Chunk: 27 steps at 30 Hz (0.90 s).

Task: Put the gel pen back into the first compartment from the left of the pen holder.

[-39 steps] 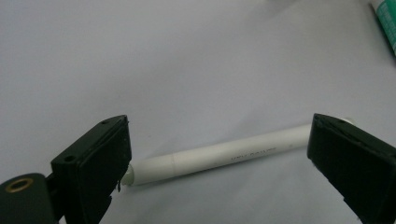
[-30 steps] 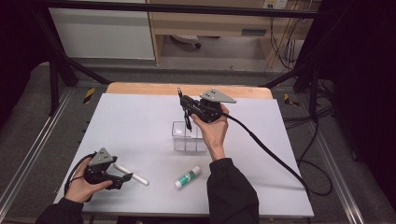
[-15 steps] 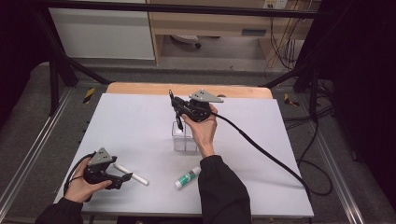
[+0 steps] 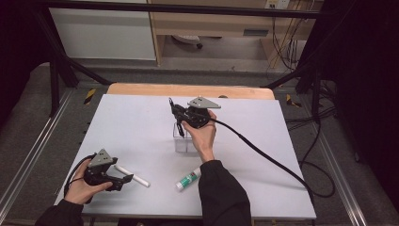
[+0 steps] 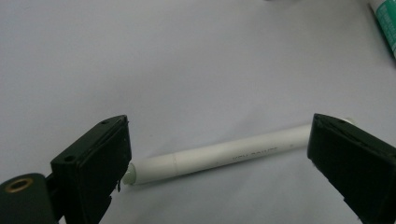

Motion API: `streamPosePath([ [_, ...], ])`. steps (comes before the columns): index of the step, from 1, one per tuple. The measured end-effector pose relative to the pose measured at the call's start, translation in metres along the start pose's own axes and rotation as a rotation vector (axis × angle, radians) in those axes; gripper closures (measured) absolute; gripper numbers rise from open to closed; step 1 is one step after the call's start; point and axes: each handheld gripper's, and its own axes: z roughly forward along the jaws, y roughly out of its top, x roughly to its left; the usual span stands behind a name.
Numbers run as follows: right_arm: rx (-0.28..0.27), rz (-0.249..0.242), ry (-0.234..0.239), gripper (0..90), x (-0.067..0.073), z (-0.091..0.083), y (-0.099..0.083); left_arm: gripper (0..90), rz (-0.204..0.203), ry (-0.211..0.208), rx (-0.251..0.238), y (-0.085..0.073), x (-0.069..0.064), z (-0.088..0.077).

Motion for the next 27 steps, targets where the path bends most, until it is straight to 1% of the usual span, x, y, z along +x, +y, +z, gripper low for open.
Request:
streamPosePath([
  [11,0.01,0.018,0.002,80.2,-0.004,-0.005,-0.023,6.4,0.001,-0.001,0.001,0.0,-0.001,0.0],
  [14,0.019,0.011,0.0,80.1,-0.003,-0.006,-0.028,6.4,0.001,0.0,0.001,0.0,-0.001,0.0],
  [19,0.051,0.0,0.003,79.8,-0.002,-0.007,-0.034,6.4,0.004,-0.001,0.002,0.0,-0.001,0.0],
  [21,0.065,-0.001,0.012,77.6,-0.003,-0.008,-0.035,6.4,0.004,-0.002,0.002,0.001,-0.001,0.0],
  [23,0.068,0.01,0.02,72.4,-0.003,-0.01,-0.034,6.3,0.005,-0.002,0.002,0.001,-0.001,0.0],
  [25,0.071,-0.011,0.017,68.8,-0.003,-0.014,-0.031,6.4,0.004,-0.001,0.003,0.001,-0.001,-0.001],
  [27,0.075,-0.016,0.025,65.2,-0.003,-0.019,-0.027,6.3,0.003,0.001,0.002,0.001,0.0,-0.001],
])
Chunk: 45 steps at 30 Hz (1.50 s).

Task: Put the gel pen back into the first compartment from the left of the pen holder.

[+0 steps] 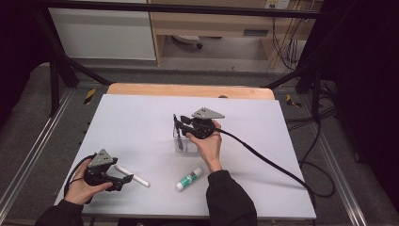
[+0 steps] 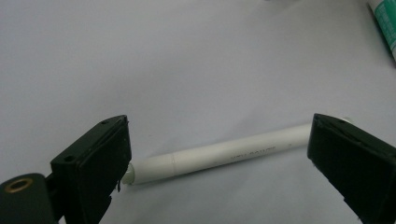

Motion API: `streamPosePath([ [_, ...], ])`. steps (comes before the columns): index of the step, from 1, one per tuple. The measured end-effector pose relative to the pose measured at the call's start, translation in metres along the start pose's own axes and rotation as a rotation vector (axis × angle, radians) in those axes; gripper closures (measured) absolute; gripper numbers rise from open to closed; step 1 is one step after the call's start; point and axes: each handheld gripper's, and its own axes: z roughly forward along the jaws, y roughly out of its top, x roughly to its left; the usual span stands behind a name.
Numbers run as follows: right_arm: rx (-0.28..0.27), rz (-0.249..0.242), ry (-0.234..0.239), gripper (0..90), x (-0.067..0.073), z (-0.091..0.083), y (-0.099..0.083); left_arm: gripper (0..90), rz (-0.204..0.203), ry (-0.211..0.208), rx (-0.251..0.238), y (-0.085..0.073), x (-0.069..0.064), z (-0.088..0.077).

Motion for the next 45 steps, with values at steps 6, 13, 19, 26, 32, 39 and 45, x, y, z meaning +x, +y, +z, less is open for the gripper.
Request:
streamPosePath([
  [6,0.077,-0.031,0.027,45.4,0.003,-0.019,0.012,6.3,-0.002,0.002,0.002,0.0,0.0,-0.001],
  [13,0.186,-0.074,0.027,28.6,0.005,-0.04,0.017,6.3,-0.003,0.004,0.006,0.0,-0.001,0.0],
  [19,0.262,-0.087,0.035,15.6,0.006,-0.057,0.016,6.6,-0.002,0.007,0.009,0.0,-0.001,-0.001],
  [26,0.319,-0.11,0.061,9.6,0.014,-0.066,0.006,7.3,-0.003,0.01,0.009,0.001,-0.001,-0.002],
  [32,0.344,-0.114,0.083,8.6,0.022,-0.065,-0.004,9.3,-0.006,0.011,0.006,0.001,0.0,-0.004],
  [39,0.354,-0.107,0.107,8.2,0.034,-0.064,-0.013,12.8,-0.009,0.014,0.004,0.001,0.001,-0.005],
  [45,0.372,-0.099,0.122,8.0,0.042,-0.059,-0.023,14.2,-0.011,0.012,0.001,0.001,0.001,-0.006],
])
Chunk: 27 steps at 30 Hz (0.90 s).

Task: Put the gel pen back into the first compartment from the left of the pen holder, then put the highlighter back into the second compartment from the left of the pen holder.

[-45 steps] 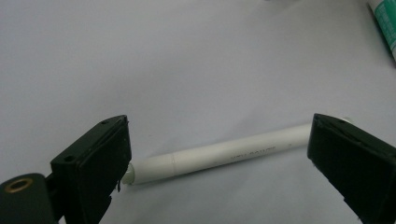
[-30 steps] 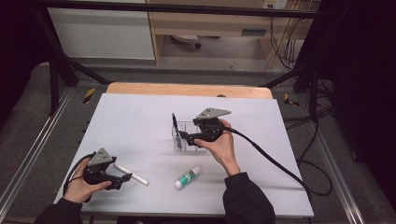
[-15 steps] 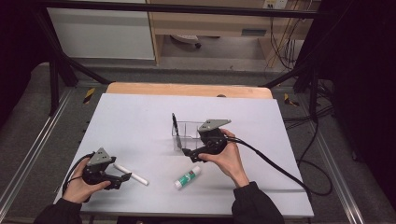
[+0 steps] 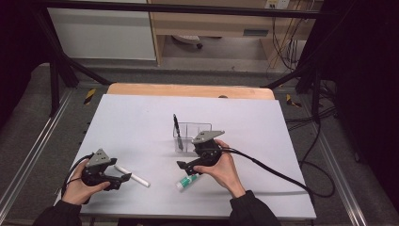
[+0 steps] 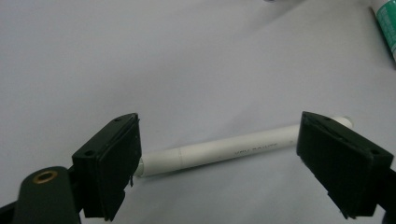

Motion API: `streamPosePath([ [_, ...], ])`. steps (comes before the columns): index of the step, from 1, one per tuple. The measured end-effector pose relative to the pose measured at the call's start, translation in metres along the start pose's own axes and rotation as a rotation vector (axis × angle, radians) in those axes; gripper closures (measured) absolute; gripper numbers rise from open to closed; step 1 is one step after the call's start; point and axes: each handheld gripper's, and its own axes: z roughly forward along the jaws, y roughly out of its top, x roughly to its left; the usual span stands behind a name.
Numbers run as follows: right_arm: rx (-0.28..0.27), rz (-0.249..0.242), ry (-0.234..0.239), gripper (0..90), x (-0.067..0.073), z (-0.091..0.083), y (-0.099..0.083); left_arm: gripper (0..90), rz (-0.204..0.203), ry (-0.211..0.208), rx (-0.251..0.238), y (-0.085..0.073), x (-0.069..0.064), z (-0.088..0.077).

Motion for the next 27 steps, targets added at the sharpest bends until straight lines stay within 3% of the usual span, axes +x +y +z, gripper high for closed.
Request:
streamPosePath([
  [17,0.09,-0.057,0.068,9.9,0.041,0.056,0.002,11.2,-0.001,0.002,0.001,0.0,0.001,0.001],
  [27,0.096,-0.1,0.12,25.4,0.065,0.083,0.008,9.0,-0.003,0.005,-0.002,0.0,0.001,0.001],
])
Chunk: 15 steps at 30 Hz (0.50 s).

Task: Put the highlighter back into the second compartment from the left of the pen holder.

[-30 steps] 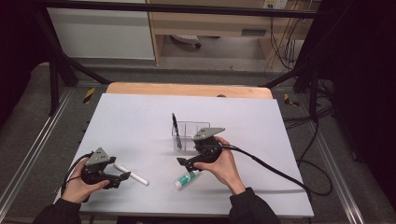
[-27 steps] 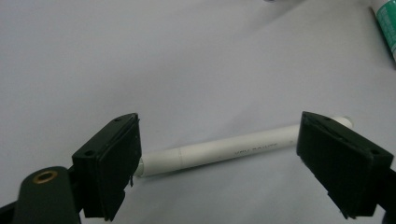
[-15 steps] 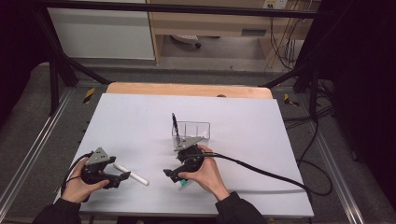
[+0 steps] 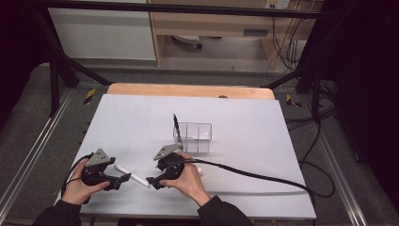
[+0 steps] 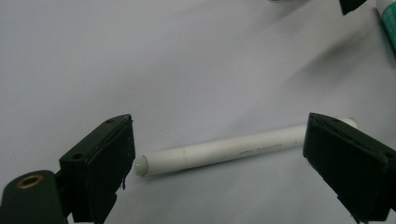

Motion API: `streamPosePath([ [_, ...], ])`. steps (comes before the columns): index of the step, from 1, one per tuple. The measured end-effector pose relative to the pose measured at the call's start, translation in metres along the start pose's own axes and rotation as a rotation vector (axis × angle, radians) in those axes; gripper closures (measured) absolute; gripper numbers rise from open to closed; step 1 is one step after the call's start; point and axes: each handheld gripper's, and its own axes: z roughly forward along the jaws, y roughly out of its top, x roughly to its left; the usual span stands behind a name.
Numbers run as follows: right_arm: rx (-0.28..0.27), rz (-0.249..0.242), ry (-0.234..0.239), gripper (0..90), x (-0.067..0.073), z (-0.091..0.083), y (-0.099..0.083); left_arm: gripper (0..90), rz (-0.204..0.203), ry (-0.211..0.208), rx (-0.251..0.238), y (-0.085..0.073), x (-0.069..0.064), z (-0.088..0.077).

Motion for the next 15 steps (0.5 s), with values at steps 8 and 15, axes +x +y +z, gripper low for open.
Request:
streamPosePath([
  [8,0.009,-0.007,0.013,43.0,0.012,0.02,-0.004,8.5,0.002,0.005,0.005,0.0,0.0,0.001],
  [15,0.004,-0.016,0.033,60.3,0.02,0.031,-0.007,8.4,0.007,0.004,0.007,0.0,-0.001,0.001],
])
